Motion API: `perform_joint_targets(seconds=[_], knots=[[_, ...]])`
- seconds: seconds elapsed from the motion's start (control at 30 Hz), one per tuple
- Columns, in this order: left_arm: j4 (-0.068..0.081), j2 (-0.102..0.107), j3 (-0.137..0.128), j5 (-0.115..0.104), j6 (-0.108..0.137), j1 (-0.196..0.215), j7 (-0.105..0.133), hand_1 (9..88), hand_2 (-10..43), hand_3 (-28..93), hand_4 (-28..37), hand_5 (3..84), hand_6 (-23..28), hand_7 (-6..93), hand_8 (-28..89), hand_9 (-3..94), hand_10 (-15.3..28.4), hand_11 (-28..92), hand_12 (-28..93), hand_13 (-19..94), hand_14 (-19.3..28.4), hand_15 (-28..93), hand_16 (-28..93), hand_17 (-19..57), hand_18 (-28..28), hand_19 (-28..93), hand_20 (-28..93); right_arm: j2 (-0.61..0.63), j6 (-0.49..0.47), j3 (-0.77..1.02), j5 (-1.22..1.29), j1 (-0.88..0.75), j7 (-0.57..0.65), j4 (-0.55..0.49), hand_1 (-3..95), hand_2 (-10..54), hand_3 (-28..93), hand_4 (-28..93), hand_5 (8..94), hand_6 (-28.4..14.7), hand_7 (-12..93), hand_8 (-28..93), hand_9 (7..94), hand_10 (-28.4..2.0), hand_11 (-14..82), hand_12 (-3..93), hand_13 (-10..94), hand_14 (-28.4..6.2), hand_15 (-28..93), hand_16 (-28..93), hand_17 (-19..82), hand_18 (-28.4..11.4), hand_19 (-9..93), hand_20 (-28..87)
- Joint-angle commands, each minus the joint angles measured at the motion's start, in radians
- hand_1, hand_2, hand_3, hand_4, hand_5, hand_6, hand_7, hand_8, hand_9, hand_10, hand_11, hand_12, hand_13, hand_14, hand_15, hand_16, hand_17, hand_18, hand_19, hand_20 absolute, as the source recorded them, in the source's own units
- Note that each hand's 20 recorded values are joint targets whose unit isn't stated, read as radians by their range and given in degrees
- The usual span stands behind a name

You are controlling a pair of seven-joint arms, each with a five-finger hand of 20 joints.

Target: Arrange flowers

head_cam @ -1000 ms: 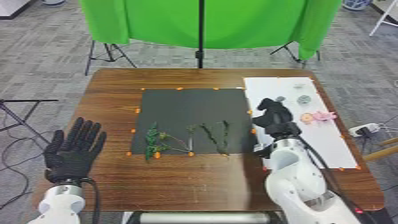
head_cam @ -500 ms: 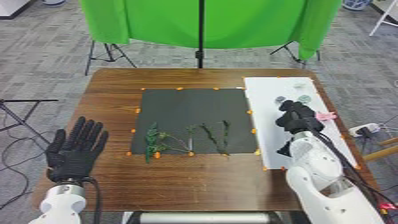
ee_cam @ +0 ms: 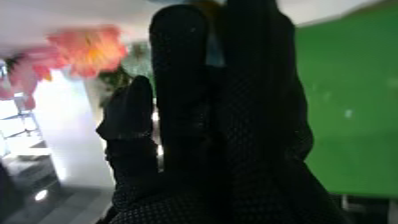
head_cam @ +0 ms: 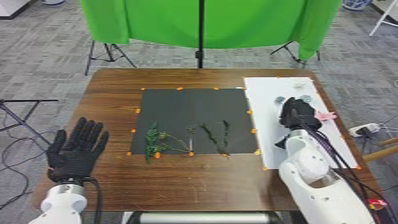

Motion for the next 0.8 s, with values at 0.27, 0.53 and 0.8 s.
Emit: perform_joint_targets(seconds=[0.27, 0.53, 0.8], knots=[[-0.013, -0.012, -0.077, -0.020, 0.003, 0.068, 0.052, 26.7, 15.8, 78, -28.3, 50.0, 10.8, 9.6, -9, 43.3, 16.1, 21, 9, 33, 16.3, 35, -8, -6.3, 13.3, 37, 13, 0.044, 0.108, -0.095, -0.012, 0.002, -0.053, -0.149, 94.6, -9.5, -24, 39, 73.6, -1.5, 46, 1, 81.8, -11.8, 15.1, 43.0, 78, -5.0, 39, 43, 42, -18.8, 89, 40], [-0.007, -0.012, -0.086, -0.028, 0.016, 0.082, 0.066, 26.7, 15.7, 78, -28.3, 49.8, 10.7, 9.4, -9, 43.2, 16.0, 21, 9, 32, 16.3, 35, -8, -6.4, 13.3, 37, 13, 0.033, 0.004, -0.317, 0.138, 0.131, -0.221, -0.275, 94.6, -9.5, -27, 45, 72.9, -2.2, 45, 2, 80.8, -12.1, 15.0, 43.0, 77, -5.2, 38, 43, 42, -19.1, 88, 41], [0.010, -0.006, -0.059, -0.030, 0.021, 0.062, 0.065, 26.7, 15.7, 78, -28.3, 49.7, 10.6, 9.5, -9, 43.2, 16.1, 21, 9, 32, 16.2, 35, -8, -6.4, 13.3, 37, 13, -0.045, -0.024, -0.593, 0.173, 0.332, -0.439, -0.137, 94.6, -9.5, -28, 46, 71.0, -2.1, 46, 1, 78.8, -12.2, 15.3, 42.2, 75, -5.0, 39, 42, 41, -18.6, 88, 41]])
